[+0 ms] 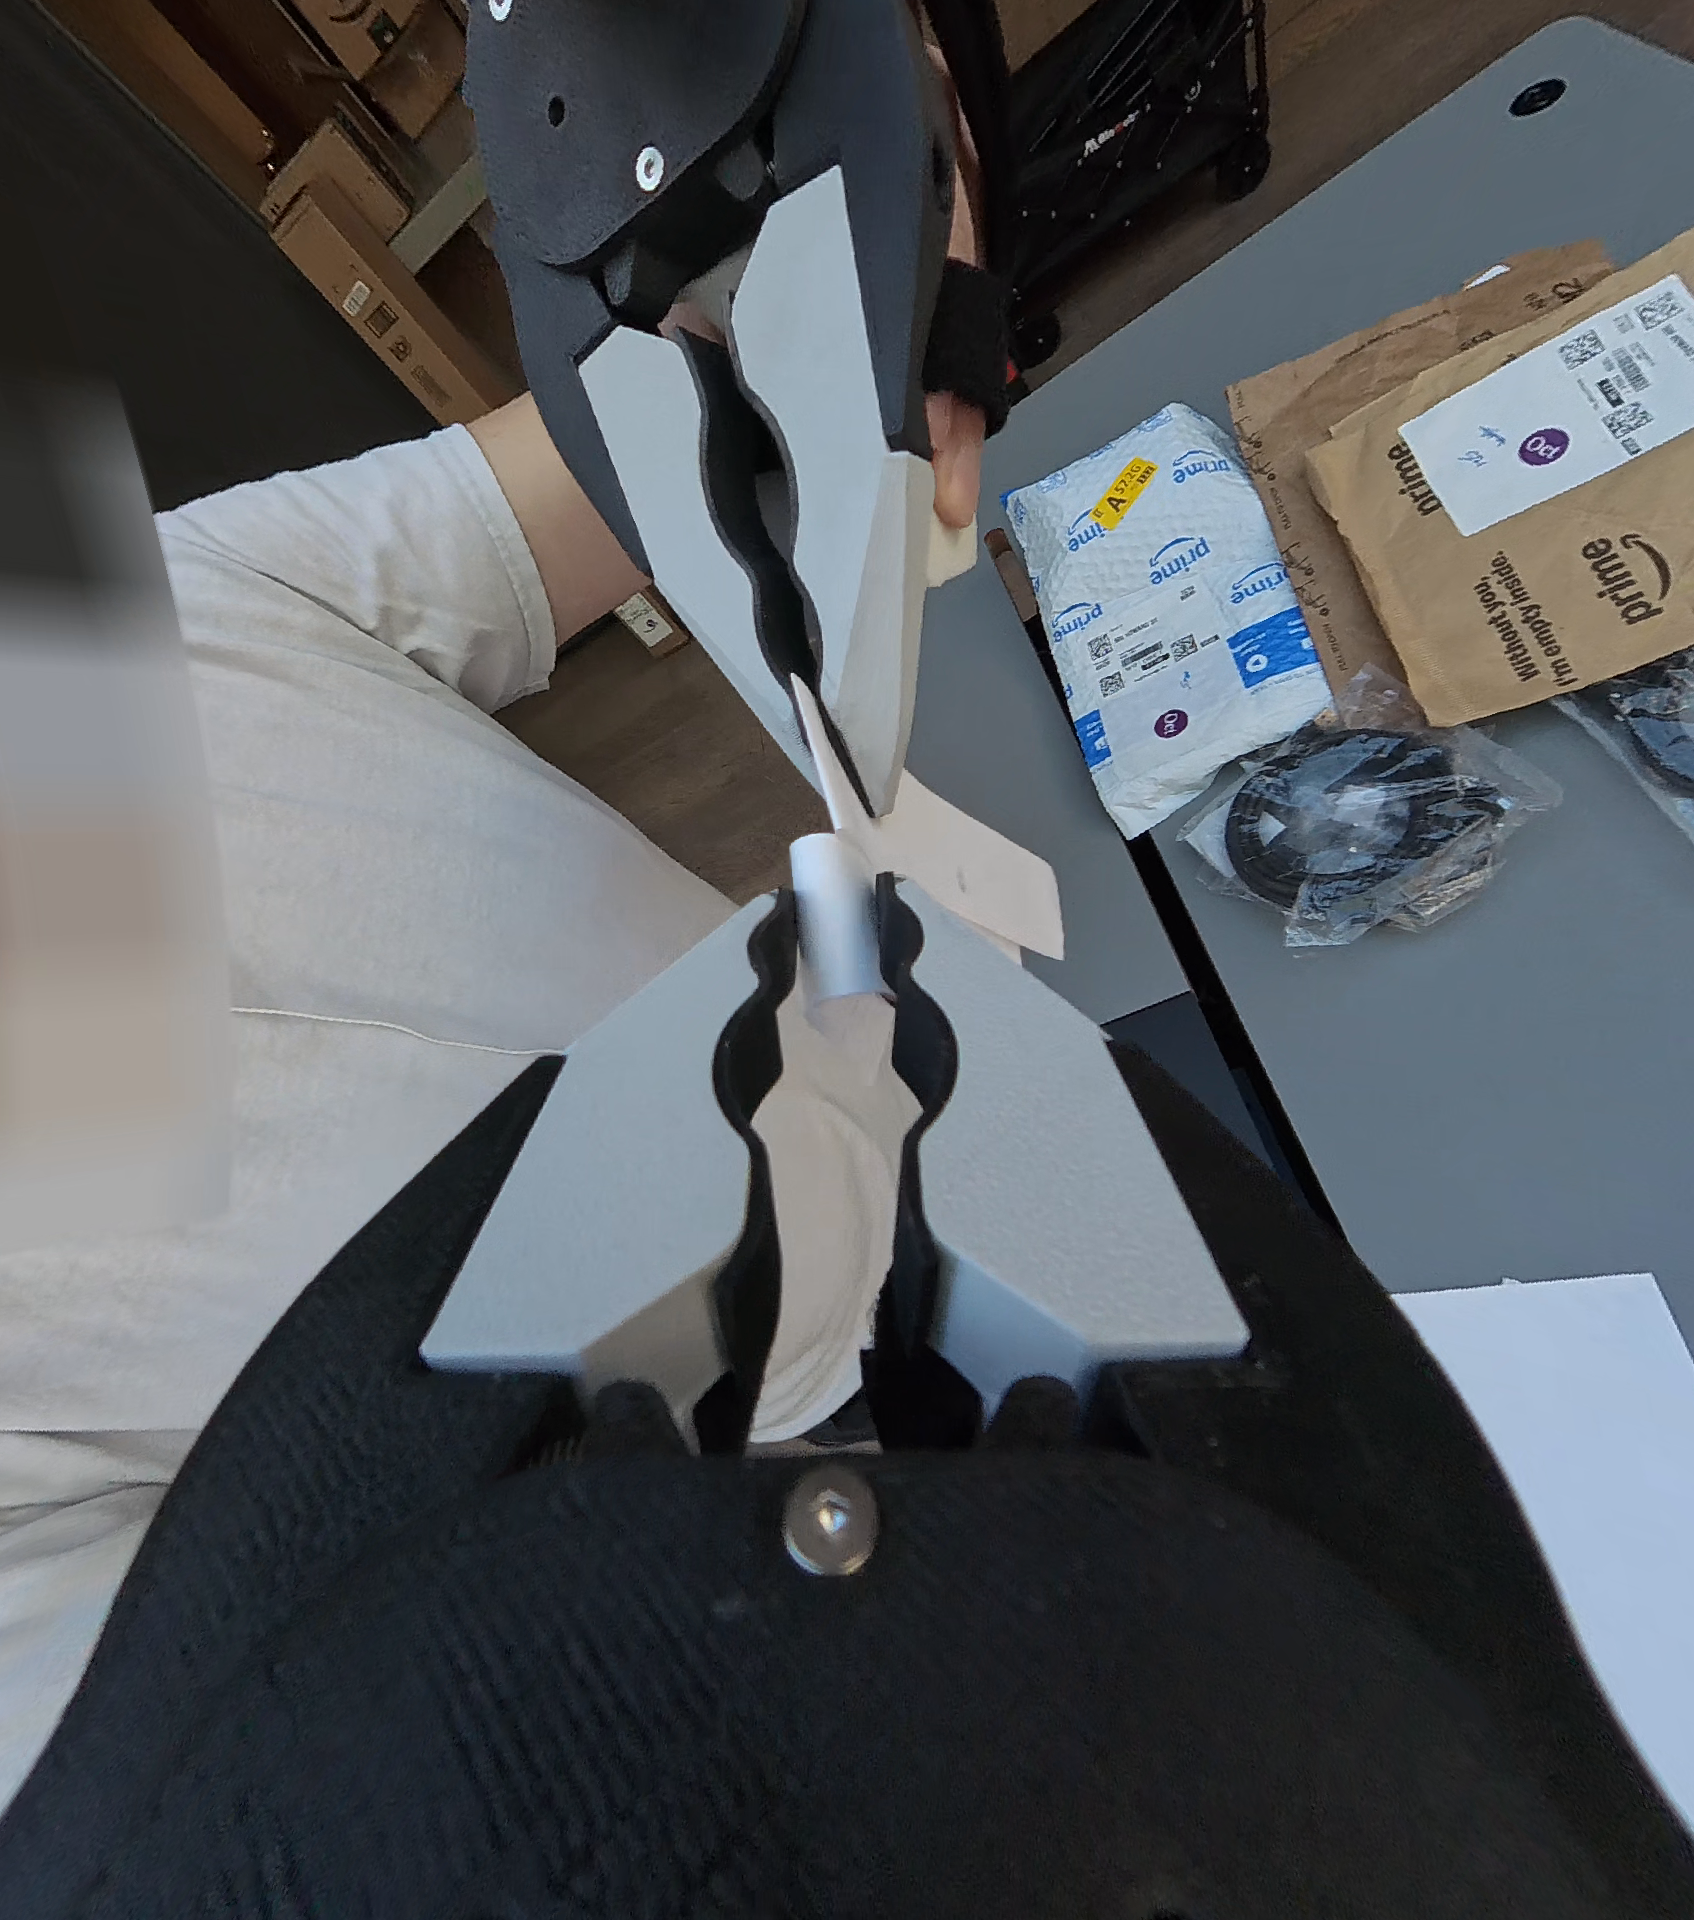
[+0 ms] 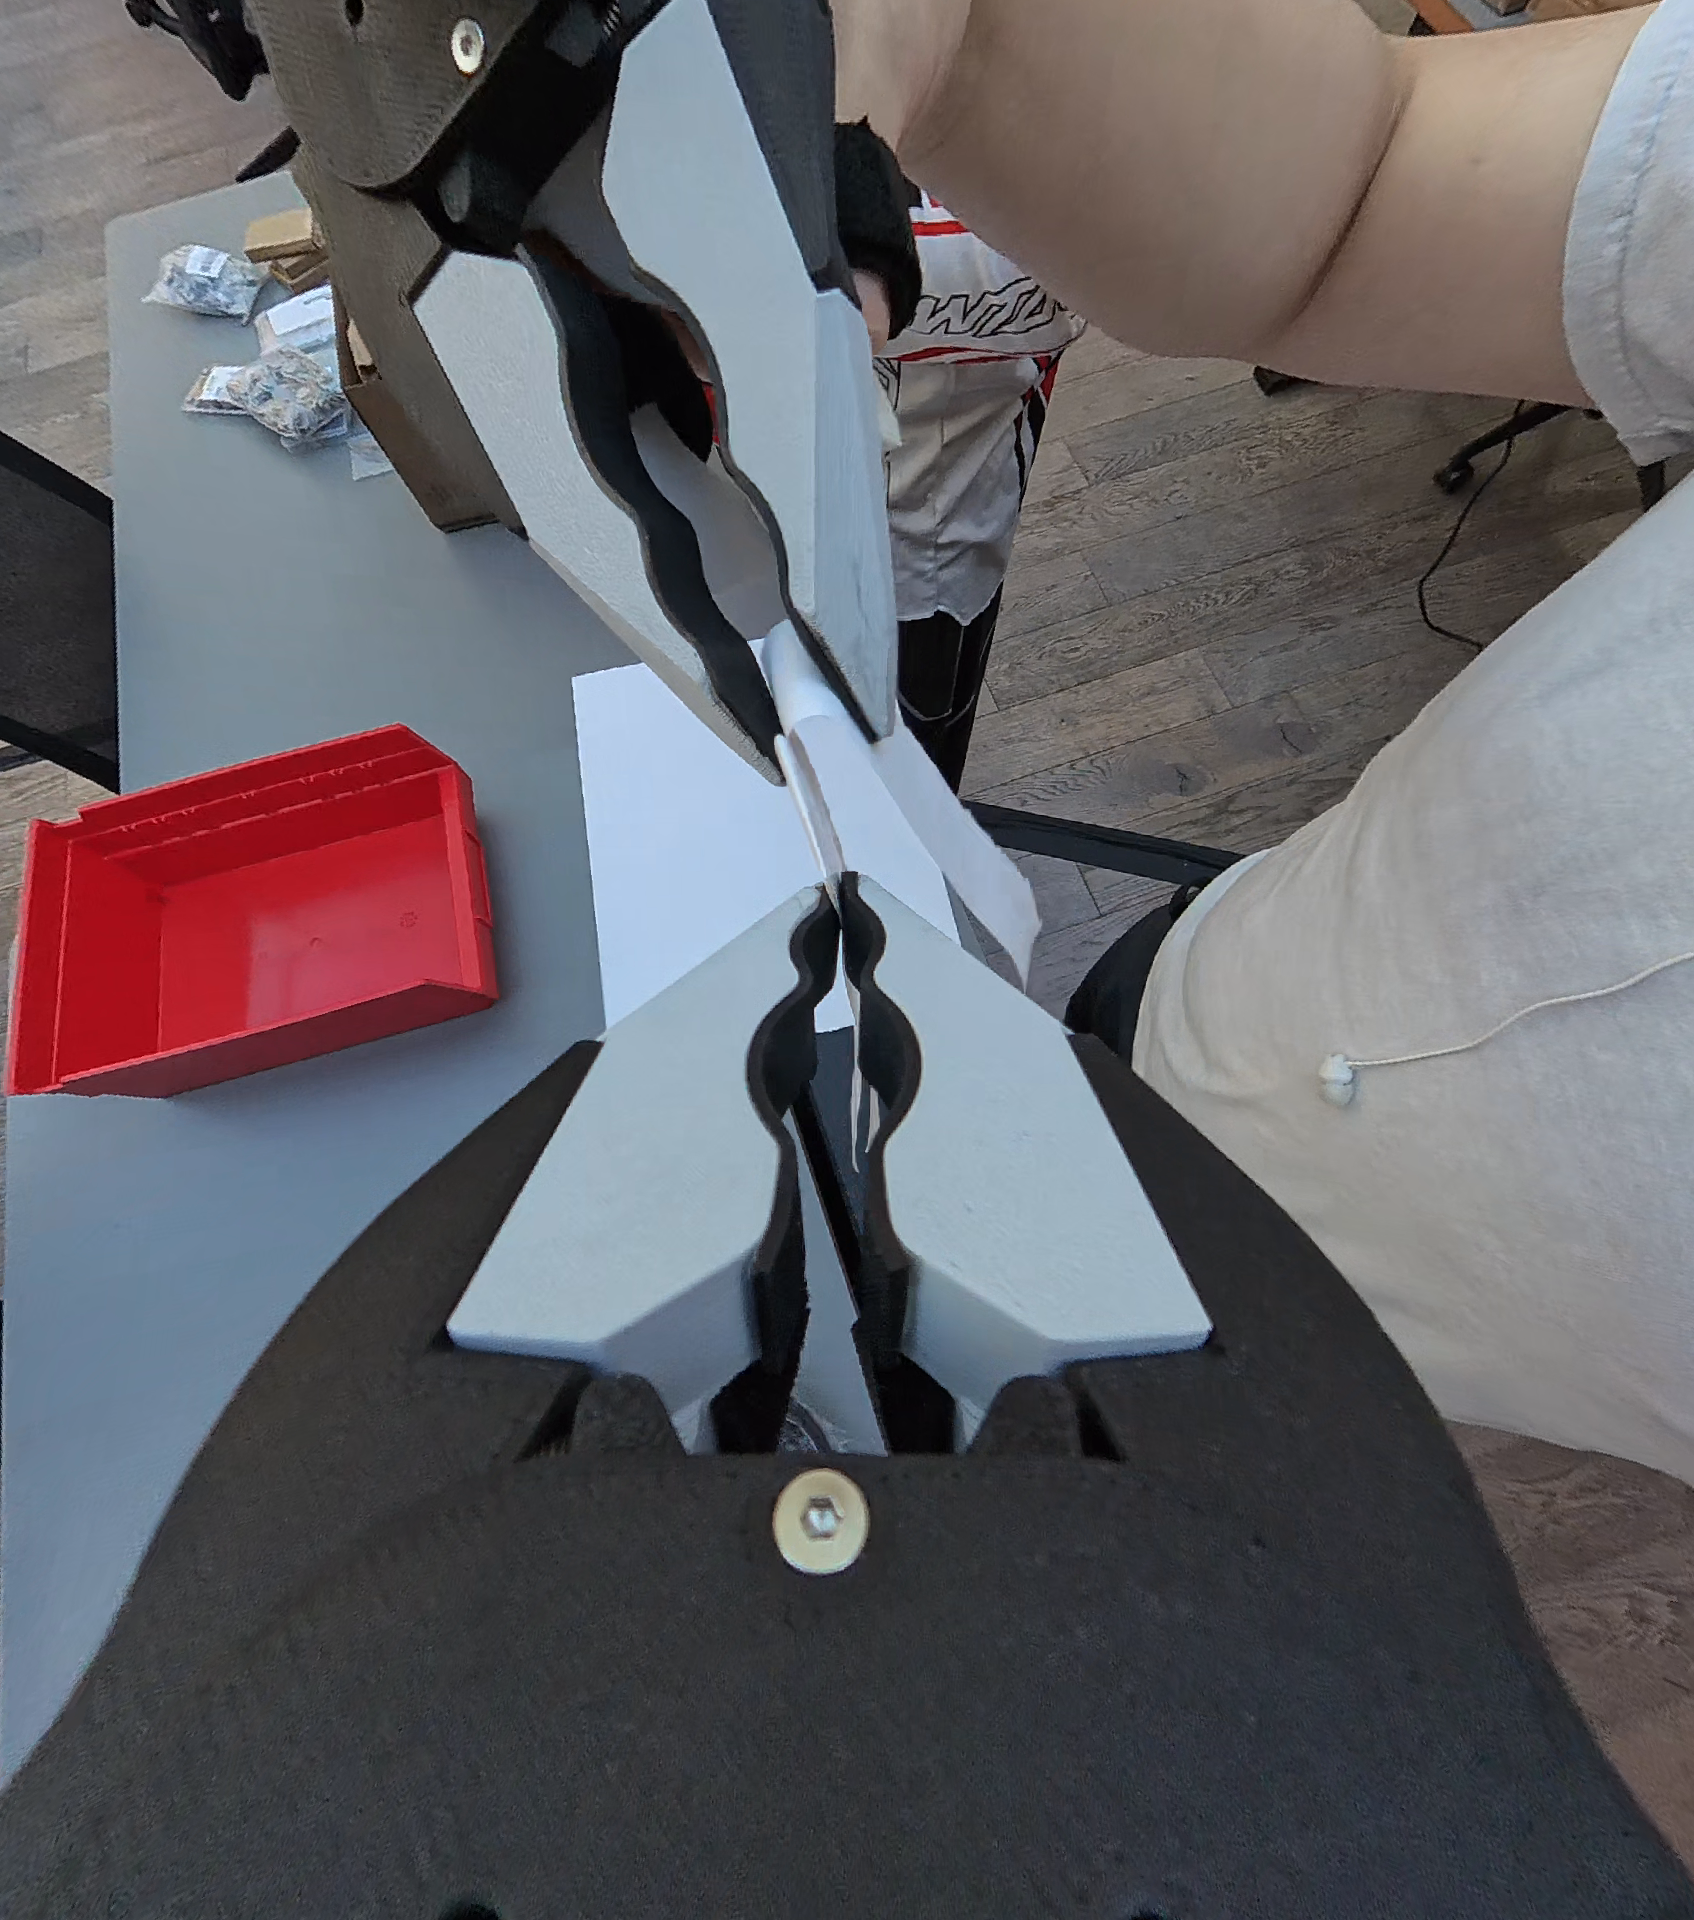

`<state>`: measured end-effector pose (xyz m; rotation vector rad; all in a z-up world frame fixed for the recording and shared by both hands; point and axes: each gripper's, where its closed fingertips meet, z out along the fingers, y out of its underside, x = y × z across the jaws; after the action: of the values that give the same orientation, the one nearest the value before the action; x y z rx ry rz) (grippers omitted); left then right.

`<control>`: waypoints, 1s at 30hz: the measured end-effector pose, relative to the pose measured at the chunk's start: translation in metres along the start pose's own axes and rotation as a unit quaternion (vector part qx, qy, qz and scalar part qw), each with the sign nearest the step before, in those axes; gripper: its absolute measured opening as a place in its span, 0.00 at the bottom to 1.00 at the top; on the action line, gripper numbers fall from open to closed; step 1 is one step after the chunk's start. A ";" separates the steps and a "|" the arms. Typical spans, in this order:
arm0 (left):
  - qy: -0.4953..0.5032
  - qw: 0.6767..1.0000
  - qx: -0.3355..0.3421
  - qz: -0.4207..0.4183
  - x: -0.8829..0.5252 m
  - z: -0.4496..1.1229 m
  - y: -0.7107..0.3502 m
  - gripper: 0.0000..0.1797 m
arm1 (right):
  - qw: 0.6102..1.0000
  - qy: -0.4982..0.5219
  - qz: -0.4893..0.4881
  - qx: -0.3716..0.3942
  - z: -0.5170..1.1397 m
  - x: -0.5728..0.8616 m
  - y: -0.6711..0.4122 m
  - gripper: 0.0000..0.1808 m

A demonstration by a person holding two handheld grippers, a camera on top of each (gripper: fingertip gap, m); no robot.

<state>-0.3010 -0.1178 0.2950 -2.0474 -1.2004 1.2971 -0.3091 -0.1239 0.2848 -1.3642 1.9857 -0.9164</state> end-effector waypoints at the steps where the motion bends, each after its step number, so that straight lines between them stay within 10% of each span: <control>1: -0.003 1.000 -0.006 0.002 0.000 0.000 0.001 0.06 | 1.000 0.005 -0.005 0.003 0.001 0.000 0.000 0.00; 16: 0.005 0.999 0.038 -0.020 0.005 -0.012 -0.013 0.00 | 0.988 0.051 -0.096 0.112 -0.007 -0.010 -0.019 0.01; 24: 0.032 0.996 0.082 -0.018 0.018 -0.023 -0.025 0.00 | 0.964 0.059 -0.175 0.194 0.001 -0.026 -0.016 0.19; 30: 0.063 0.993 0.101 -0.020 0.029 -0.032 -0.031 0.00 | 0.940 0.071 -0.241 0.231 0.020 -0.036 -0.015 0.10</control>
<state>-0.2815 -0.0747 0.3178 -1.9187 -1.0058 1.2000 -0.2734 -0.0978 0.2869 -1.5499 1.4042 -1.6250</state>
